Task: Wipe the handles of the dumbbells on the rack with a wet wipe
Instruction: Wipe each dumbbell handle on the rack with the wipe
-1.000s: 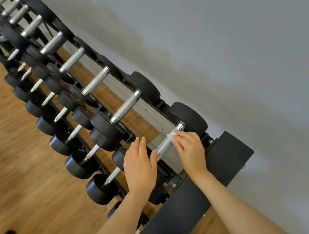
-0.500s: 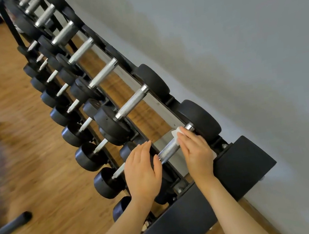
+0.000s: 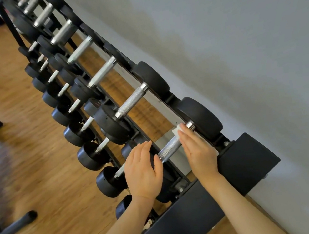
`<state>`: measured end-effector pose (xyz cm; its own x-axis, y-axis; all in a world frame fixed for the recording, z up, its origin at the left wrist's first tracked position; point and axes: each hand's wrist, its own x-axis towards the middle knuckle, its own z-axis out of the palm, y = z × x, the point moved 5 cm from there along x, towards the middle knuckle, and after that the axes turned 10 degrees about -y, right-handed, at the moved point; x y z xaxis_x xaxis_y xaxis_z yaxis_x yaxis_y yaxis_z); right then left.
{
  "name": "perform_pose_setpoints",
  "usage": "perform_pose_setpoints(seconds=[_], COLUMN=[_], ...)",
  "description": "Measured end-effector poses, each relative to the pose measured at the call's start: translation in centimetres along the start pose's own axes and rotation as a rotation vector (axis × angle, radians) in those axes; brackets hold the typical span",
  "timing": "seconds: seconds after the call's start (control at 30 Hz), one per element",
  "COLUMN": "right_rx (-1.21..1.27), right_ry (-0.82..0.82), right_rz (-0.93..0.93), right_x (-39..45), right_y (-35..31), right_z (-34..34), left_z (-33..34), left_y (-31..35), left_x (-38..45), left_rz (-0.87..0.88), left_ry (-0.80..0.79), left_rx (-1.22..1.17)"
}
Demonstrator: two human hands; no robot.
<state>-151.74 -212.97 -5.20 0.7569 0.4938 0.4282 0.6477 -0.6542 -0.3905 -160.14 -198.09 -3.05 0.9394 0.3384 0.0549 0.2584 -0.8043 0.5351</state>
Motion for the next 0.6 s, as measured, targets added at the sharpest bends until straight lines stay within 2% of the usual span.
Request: perform_pose_setpoints(seconds=[0.13, 0.3, 0.47, 0.6], right_rx=[-0.025, -0.034, -0.099, -0.168], right_ry=[-0.008, -0.132, -0.128, -0.205], right_rz=[0.074, 0.001, 0.133, 0.036], right_x=[1.4, 1.5, 2.2, 2.7], right_y=[0.7, -0.7, -0.1, -1.3], right_z=[-1.1, -0.3, -0.9, -0.8], left_z=[0.1, 0.1, 0.1, 0.0], left_y=[-0.2, 0.0, -0.1, 0.0], left_x=[0.0, 0.0, 0.0, 0.0], left_rz=[-0.009, -0.008, -0.009, 0.011], left_ry=[-0.004, -0.016, -0.022, -0.02], left_rx=[0.001, 0.005, 0.007, -0.007])
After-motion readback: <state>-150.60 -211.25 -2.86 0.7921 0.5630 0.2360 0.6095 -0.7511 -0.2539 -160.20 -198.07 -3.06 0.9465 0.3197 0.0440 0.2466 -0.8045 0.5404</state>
